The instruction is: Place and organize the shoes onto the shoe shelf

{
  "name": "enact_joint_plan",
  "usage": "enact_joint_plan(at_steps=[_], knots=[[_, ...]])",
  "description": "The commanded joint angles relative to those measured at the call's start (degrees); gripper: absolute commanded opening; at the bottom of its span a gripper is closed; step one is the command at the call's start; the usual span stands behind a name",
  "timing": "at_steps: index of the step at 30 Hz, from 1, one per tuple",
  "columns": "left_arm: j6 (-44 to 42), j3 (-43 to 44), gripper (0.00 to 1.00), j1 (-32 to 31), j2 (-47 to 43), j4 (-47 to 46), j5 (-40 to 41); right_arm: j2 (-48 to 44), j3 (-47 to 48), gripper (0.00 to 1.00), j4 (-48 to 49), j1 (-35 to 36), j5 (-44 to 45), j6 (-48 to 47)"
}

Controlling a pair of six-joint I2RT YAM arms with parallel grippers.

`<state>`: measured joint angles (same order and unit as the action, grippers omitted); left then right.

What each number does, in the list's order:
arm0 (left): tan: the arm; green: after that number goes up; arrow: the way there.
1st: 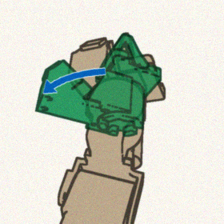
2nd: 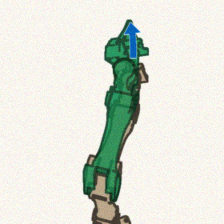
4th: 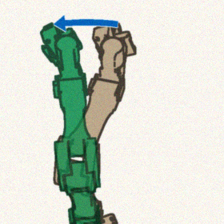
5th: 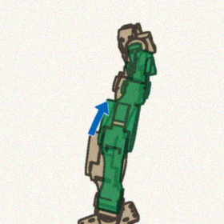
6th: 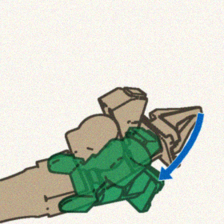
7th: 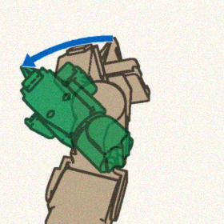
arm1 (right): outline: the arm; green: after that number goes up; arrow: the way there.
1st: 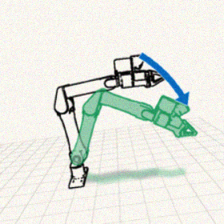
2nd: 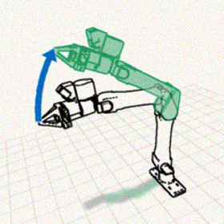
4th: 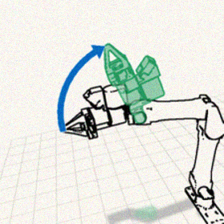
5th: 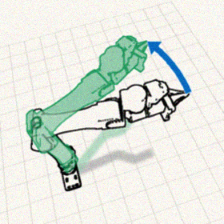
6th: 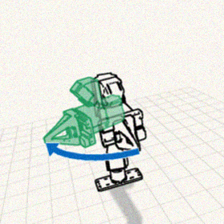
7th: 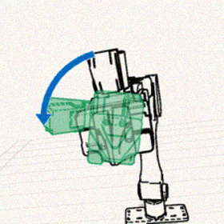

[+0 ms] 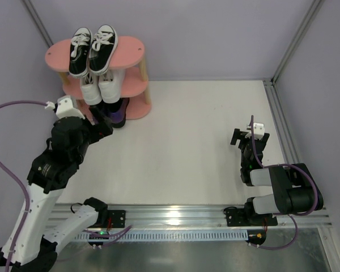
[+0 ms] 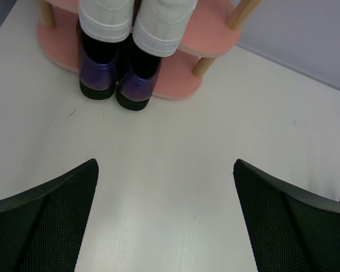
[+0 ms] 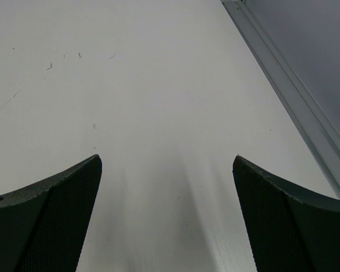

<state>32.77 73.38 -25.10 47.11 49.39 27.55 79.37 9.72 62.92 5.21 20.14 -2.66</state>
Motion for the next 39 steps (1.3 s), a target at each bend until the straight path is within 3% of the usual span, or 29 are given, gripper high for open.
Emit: enact_joint_plan(at_steps=[1, 3, 7, 16, 22, 27, 28, 33, 35, 39], knots=[[-0.24, 4.65, 1.0, -0.03, -3.26, -0.96, -6.16, -0.71, 0.74, 0.97, 4.32, -0.12, -0.45, 1.16], [-5.86, 7.04, 1.0, -0.03, -3.43, -0.52, -12.85, -0.71, 0.74, 0.97, 4.41, -0.12, -0.45, 1.16], [-9.13, 5.01, 1.0, -0.03, -4.57, -1.22, -16.21, -0.71, 0.74, 0.97, 4.41, -0.12, -0.45, 1.16], [-10.71, 14.41, 1.0, -0.03, -2.02, 8.62, -5.51, -0.8, 0.83, 0.97, 4.41, -0.2, -0.45, 1.16], [-9.05, 13.45, 1.0, 0.05, -5.27, 10.46, -0.14, -0.8, 0.74, 0.97, 4.41, -0.2, -0.54, 1.16], [-4.48, 7.14, 1.0, 0.05, -9.75, 14.86, 10.15, -0.71, 0.74, 0.97, 4.32, -0.2, -0.45, 1.16], [-3.95, 4.34, 1.0, -0.03, -14.28, 12.95, 11.11, -0.8, 0.74, 0.97, 4.41, -0.2, -0.45, 1.16], [-3.87, -19.02, 1.0, -0.03, -33.72, 5.29, 13.14, -0.8, 0.74, 0.97, 4.41, -0.2, -0.45, 1.16], [-4.12, -21.0, 1.0, 0.14, -41.26, 5.02, 13.41, -0.71, 0.74, 0.97, 4.41, -0.2, -0.45, 1.16], [-2.81, -19.25, 1.0, 0.14, -44.74, 7.54, 15.51, -0.71, 0.74, 0.97, 4.24, -0.2, -0.54, 1.16]])
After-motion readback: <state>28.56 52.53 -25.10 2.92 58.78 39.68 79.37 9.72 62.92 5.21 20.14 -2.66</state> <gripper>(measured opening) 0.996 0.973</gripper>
